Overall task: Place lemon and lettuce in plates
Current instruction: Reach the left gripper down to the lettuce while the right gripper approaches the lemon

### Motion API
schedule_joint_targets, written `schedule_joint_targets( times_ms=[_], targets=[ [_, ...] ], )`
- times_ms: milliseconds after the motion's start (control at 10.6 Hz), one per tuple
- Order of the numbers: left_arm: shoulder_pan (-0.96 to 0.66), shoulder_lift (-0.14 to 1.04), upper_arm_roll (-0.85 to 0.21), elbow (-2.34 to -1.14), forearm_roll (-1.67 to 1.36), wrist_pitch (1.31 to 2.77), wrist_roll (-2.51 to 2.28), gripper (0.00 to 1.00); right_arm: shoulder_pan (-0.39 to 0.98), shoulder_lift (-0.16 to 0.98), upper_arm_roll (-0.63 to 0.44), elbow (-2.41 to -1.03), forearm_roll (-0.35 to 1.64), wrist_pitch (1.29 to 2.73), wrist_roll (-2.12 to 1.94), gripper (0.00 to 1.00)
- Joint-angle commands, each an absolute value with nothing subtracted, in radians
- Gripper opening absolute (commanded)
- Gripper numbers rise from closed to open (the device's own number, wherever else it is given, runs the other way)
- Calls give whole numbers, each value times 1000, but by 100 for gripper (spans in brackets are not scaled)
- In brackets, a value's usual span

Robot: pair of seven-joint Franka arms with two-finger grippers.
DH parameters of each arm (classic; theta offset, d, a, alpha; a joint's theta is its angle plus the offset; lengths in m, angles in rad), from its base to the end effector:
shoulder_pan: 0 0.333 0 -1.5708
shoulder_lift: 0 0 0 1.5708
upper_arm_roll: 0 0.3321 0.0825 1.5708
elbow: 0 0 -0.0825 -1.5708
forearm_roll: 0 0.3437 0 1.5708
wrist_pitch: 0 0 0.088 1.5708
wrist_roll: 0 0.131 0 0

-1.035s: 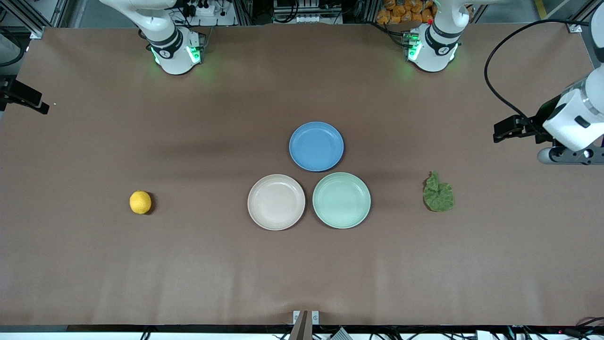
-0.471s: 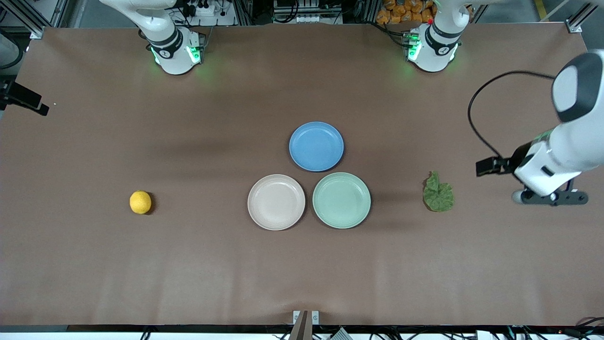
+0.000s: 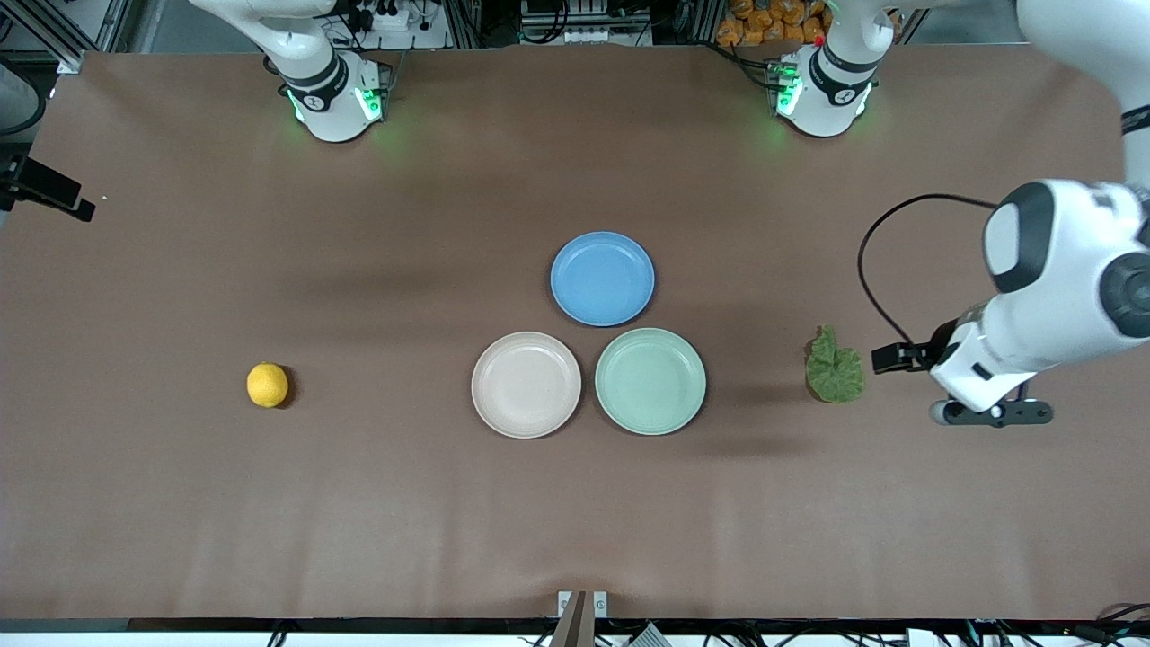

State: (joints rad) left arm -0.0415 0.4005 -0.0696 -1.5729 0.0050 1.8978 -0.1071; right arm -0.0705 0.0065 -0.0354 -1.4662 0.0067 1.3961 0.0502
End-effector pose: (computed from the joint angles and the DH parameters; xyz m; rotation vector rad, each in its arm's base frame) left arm 0.6285 -0.0640 0.4111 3.1249 -0.0020 -0.1198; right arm 0.4937 -0.0514 0.6430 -3.1213 0.2427 0.1196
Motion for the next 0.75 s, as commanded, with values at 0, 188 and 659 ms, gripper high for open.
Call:
schedule_joint_targets(
  times_ms=[0,188,659],
  targets=[
    [-49,481,-71,-1601,17,2008,-149,100,-81,8,-31,-1486,21,1426,52,100],
    [-54,532,-71,-1618,17,2060,-155,100,-72,23,-29,-1525,21,1514,52,100],
    [-55,601,-71,-1759,17,2325,-156,100,-54,155,-26,-1549,63,1560,-9,100]
  ],
)
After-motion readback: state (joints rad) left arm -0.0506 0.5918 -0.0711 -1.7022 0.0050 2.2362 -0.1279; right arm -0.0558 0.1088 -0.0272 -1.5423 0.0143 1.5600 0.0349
